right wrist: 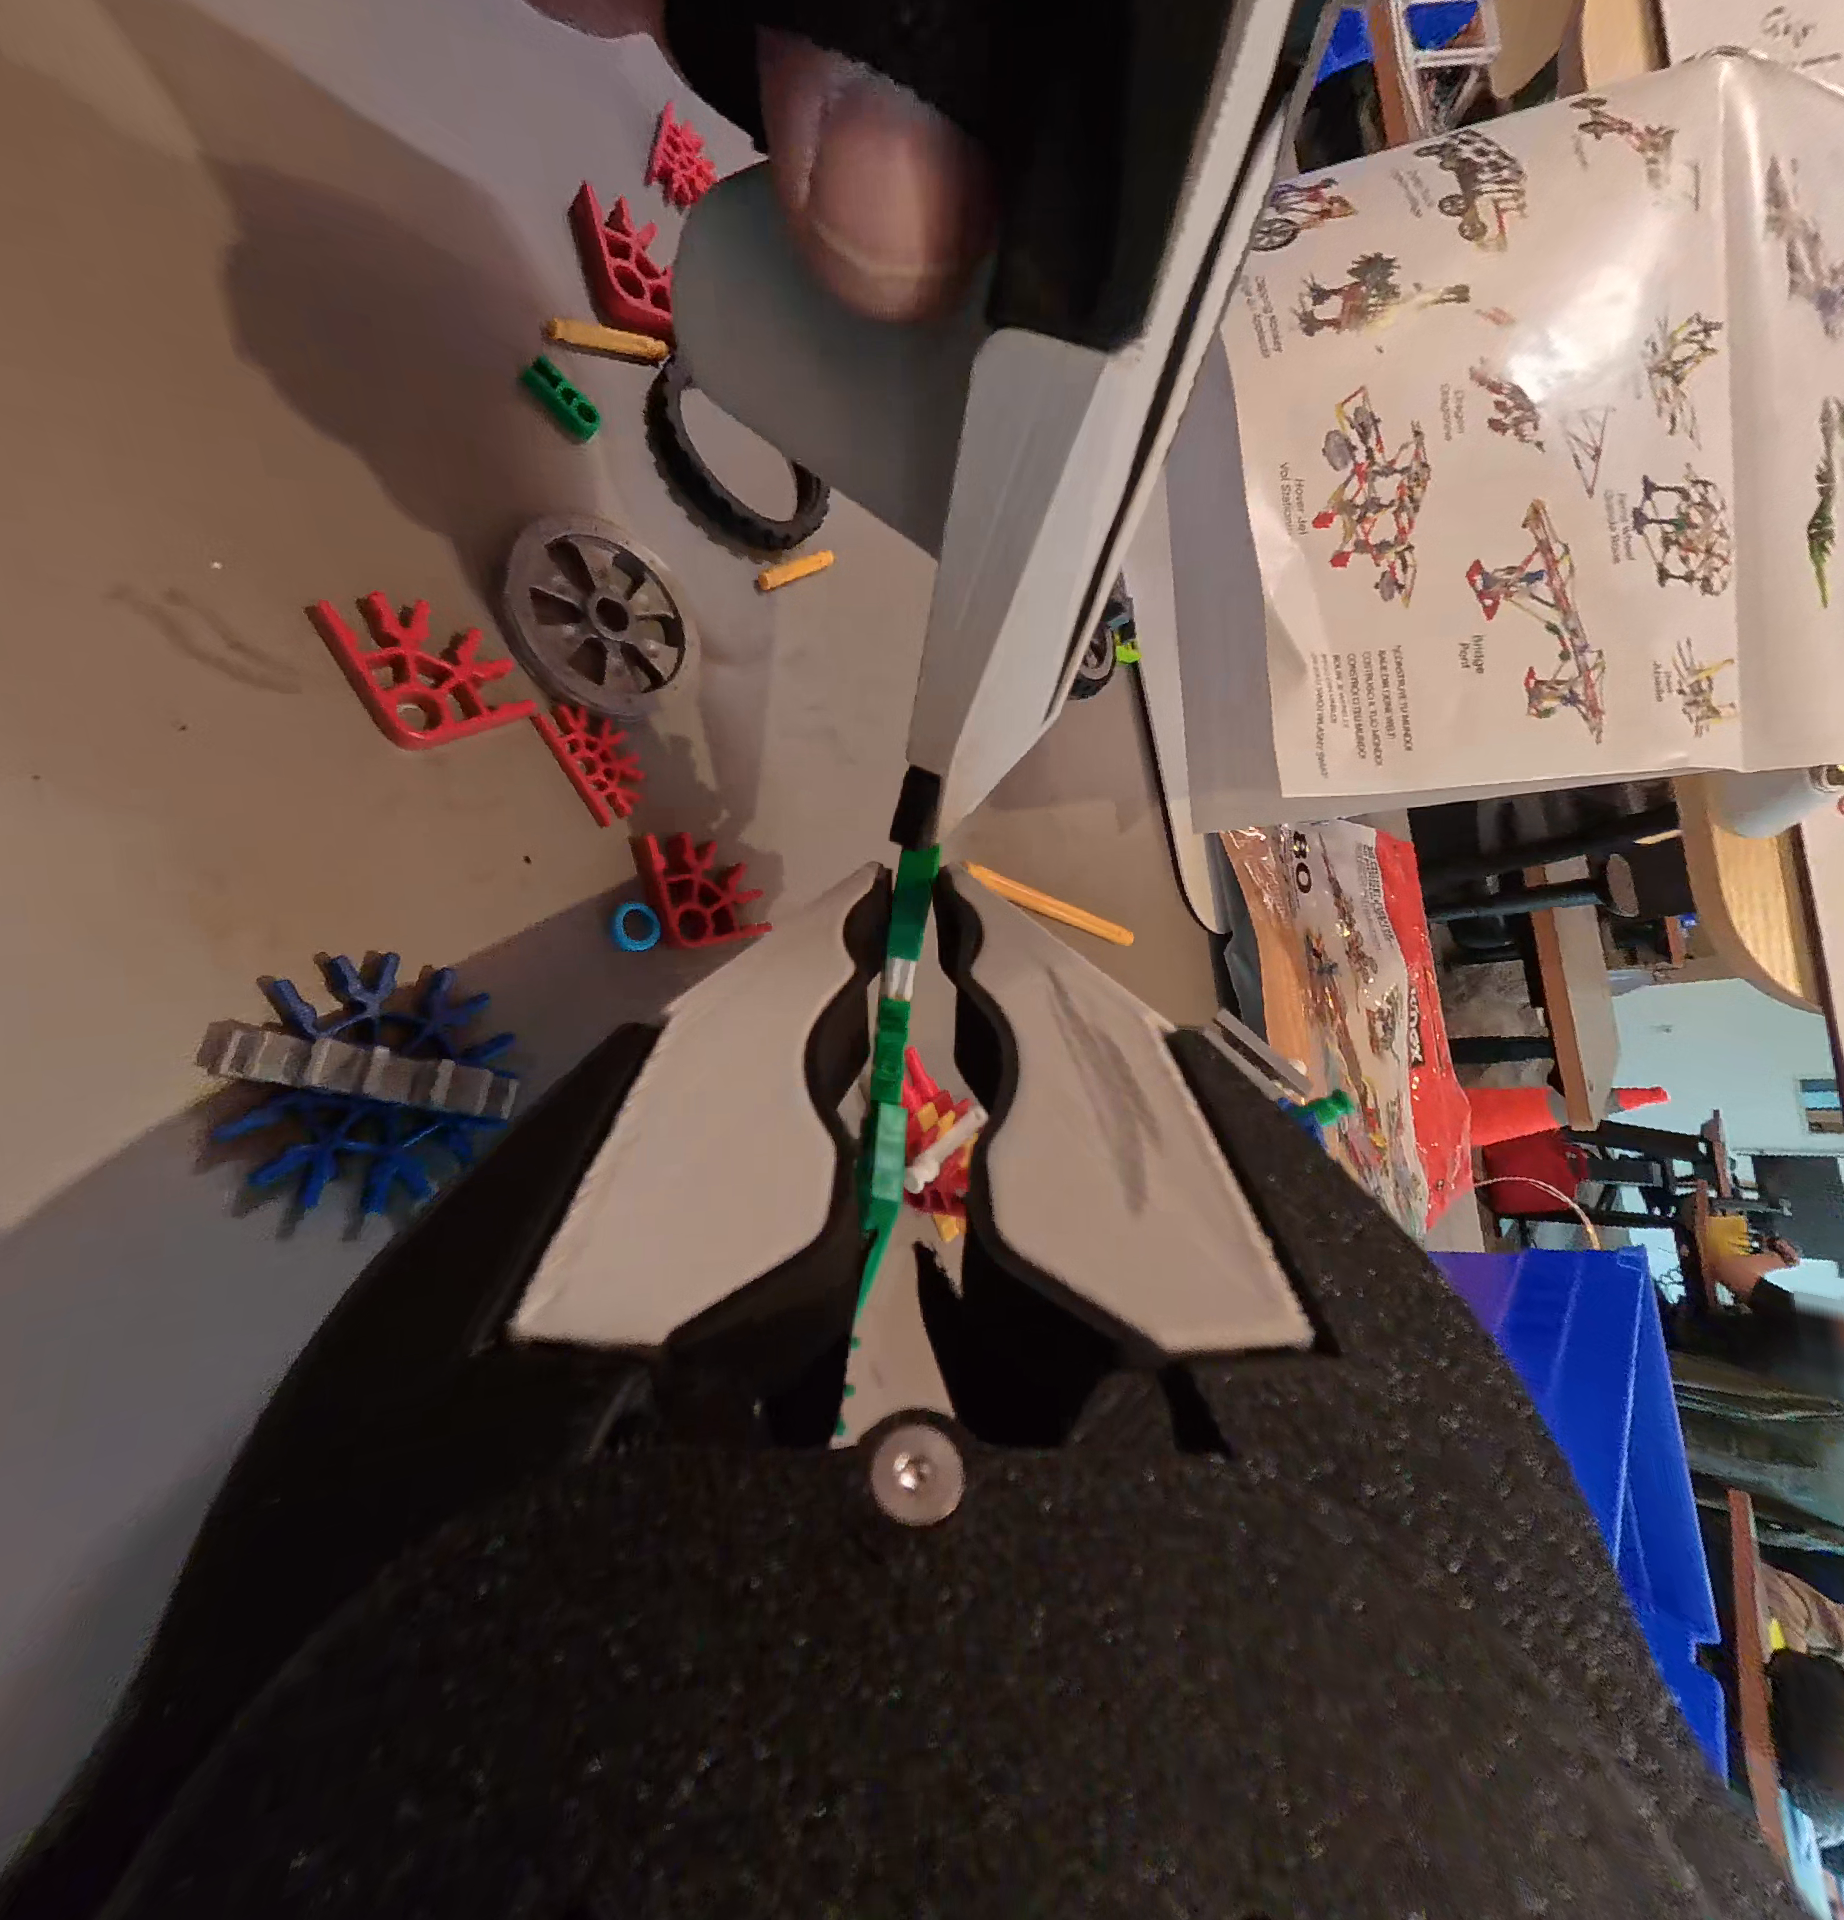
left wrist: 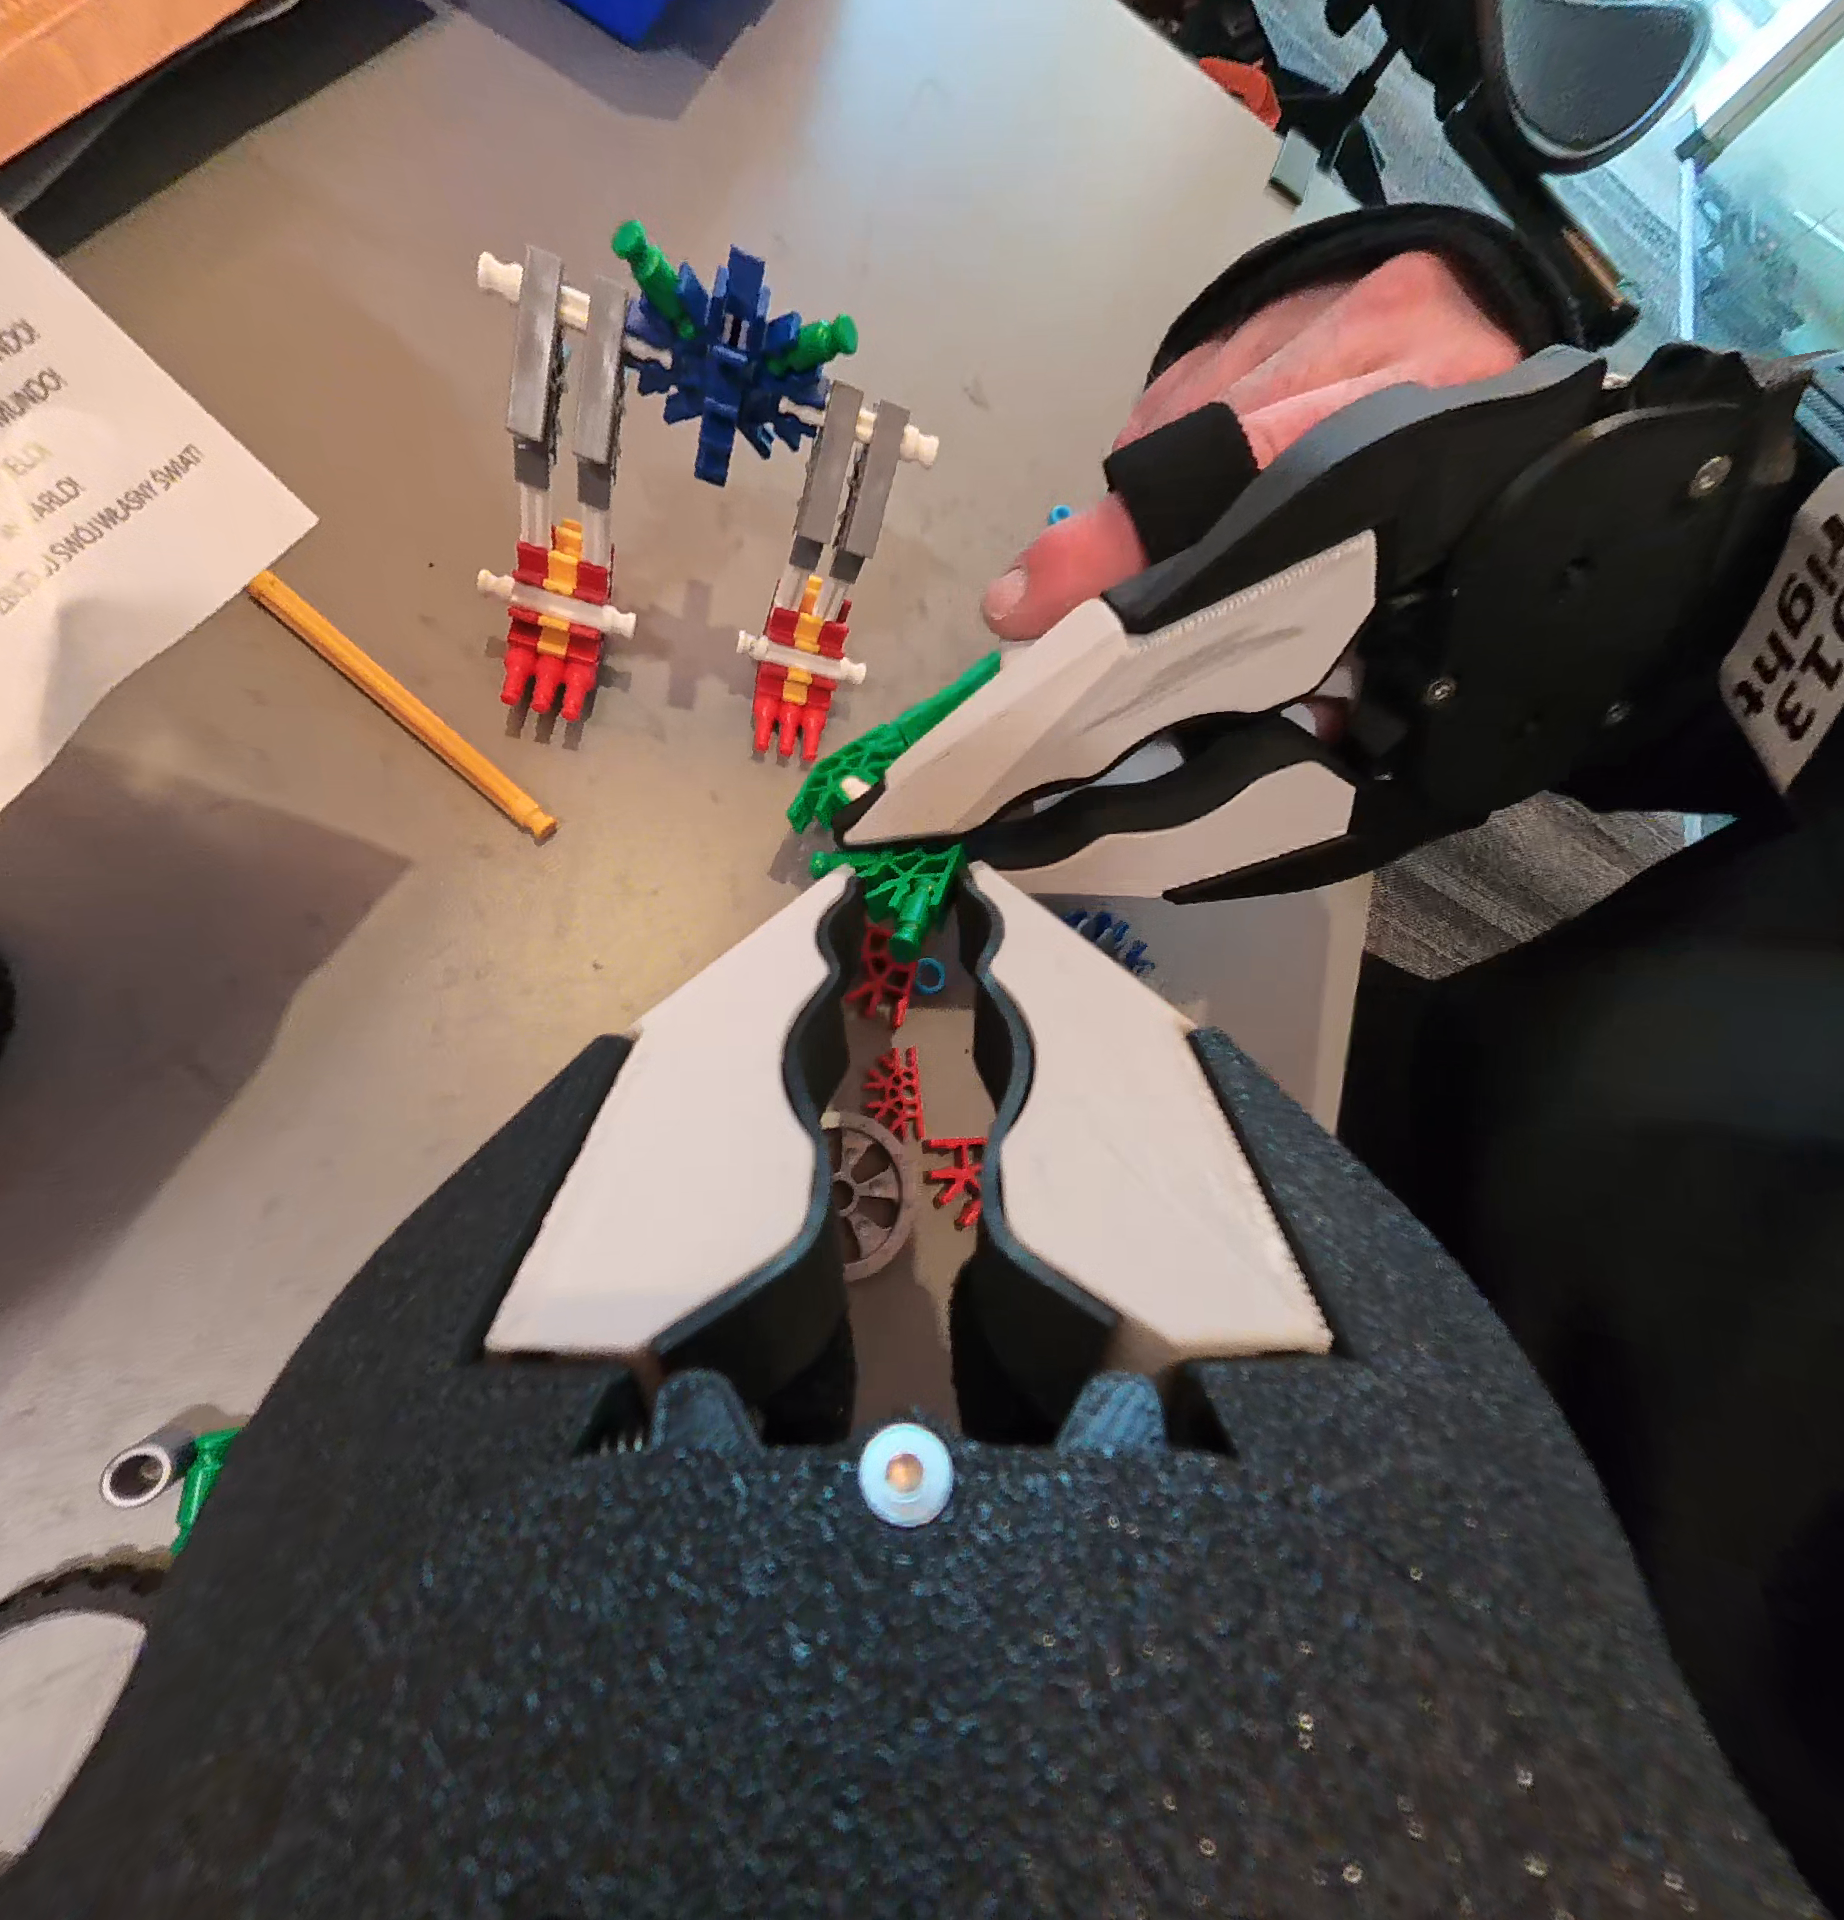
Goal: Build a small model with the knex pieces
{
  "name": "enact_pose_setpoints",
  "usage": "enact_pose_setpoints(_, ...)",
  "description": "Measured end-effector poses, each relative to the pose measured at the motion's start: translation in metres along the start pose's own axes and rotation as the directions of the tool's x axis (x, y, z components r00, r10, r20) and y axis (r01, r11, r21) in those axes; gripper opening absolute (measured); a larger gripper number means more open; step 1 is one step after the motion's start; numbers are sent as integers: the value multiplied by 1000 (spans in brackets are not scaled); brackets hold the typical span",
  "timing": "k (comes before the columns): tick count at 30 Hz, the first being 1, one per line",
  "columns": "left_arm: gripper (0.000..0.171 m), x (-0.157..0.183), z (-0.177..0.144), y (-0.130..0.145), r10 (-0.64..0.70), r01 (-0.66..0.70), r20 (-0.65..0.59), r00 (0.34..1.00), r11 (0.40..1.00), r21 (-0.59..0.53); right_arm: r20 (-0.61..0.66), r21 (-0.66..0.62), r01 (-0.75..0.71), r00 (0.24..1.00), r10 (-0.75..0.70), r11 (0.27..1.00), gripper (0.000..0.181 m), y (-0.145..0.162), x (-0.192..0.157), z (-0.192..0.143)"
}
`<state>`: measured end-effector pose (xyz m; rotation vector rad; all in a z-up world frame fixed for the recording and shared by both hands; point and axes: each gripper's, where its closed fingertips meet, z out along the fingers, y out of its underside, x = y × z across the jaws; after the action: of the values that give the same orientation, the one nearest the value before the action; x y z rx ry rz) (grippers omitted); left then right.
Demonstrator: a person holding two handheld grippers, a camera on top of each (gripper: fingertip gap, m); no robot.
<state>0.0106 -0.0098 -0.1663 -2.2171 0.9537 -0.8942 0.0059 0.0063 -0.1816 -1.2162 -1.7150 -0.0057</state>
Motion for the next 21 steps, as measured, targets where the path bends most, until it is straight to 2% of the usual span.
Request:
enact_pose_setpoints(2, 17, 5, -2, -4, 12, -12, -14, 1000, 1000, 18, 9, 7, -14, 1000, 14, 1000, 6, -1, 2, -6)
enact_pose_setpoints(6, 34, 17, -15, -34, 112, -113, 15, 994, 986, 120, 71, 17, -50, 996, 49, 999, 6, 3, 12, -28)
enact_pose_setpoints(10, 38, 11, -26, -67, 270, -298, 169, 948, 939, 171, 183, 71, -179, 969, 163, 981, 6, 14, 40, -61)
enact_pose_setpoints(13, 35, 1, -16, -80, 333, -372, 235, 913, 916, 147, 244, 87, -300, 931, 271, 950, 6, 35, 71, -74)
enact_pose_setpoints(18, 30, -18, 17, -86, 404, -444, 262, 876, 888, 115, 340, 110, -448, 856, 390, 887, 6, 68, 103, -64)
enact_pose_setpoints(21, 27, -25, 31, -85, 427, -466, 271, 863, 879, 97, 394, 92, -456, 833, 388, 885, 6, 76, 99, -48)
